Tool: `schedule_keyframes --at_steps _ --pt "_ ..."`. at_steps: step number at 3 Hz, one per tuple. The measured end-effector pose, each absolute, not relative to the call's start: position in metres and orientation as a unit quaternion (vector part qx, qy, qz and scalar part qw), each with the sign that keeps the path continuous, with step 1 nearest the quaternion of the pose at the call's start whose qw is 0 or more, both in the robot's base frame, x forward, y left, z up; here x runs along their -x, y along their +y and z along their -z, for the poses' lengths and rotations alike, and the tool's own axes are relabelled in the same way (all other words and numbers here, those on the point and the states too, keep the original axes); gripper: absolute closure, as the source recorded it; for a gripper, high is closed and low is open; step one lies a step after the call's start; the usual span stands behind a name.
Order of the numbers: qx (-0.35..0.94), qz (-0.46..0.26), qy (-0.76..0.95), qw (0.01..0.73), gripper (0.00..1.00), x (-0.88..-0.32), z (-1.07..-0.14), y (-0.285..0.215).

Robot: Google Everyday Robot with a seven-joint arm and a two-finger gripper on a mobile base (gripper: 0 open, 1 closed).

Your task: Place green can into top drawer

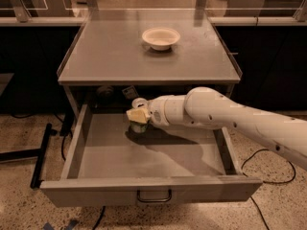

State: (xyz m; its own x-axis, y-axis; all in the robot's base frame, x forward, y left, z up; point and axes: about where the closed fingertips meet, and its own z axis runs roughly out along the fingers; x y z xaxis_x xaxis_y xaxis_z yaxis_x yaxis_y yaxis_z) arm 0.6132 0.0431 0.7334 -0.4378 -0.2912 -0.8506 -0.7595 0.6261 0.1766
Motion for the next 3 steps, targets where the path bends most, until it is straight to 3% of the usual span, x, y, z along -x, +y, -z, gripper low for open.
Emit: schedule_keyframes --at_steps 1,3 --pt "0.296 -0.261 0.81 0.435 1.0 -0.637 -0.719 0.045" --pt "0.33 -0.291 0.786 0.435 1.0 -0.657 -0.715 0.068"
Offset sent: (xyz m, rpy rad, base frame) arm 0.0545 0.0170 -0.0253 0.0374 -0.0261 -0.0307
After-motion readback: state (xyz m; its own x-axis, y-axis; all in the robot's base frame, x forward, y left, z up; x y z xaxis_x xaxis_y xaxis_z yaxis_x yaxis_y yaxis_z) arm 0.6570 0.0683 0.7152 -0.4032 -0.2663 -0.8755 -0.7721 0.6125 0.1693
